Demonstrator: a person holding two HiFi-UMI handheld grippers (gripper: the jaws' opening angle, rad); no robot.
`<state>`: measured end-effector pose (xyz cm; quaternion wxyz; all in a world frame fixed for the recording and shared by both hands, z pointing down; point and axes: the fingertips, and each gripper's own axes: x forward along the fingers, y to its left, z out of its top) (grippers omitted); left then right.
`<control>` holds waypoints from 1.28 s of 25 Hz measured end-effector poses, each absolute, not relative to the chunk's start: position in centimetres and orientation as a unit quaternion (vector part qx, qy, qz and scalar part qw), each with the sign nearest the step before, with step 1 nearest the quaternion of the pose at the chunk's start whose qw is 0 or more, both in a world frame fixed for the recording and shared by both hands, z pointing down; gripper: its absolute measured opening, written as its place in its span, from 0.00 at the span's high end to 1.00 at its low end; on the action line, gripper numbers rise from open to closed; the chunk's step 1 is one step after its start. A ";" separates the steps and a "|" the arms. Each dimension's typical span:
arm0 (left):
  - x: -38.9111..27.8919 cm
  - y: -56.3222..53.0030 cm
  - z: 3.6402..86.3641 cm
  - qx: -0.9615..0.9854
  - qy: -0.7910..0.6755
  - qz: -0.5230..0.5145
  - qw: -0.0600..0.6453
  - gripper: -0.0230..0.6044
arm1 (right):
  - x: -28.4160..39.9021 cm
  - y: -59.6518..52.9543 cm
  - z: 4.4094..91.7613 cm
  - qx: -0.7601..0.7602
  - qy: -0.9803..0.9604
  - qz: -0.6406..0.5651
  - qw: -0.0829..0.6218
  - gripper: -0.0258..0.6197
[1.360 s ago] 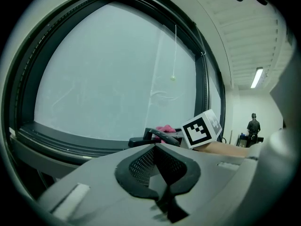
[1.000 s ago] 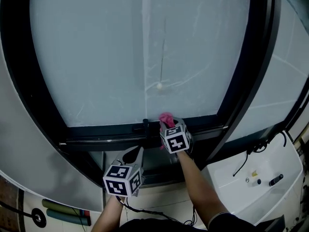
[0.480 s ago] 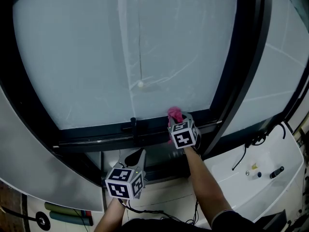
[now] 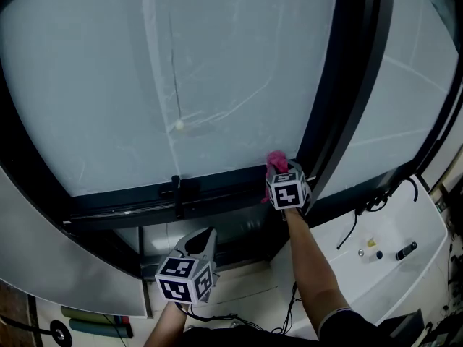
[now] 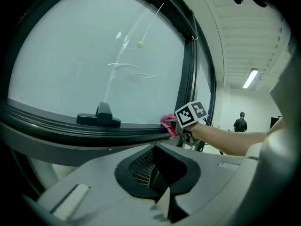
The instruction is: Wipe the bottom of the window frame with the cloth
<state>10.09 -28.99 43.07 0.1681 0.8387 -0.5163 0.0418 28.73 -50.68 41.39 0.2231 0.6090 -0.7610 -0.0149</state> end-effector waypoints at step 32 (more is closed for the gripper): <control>4.4 -25.9 39.7 0.795 -0.592 0.042 0.124 0.95 | 25.8 -44.7 32.9 0.571 -0.818 -0.037 0.062 0.83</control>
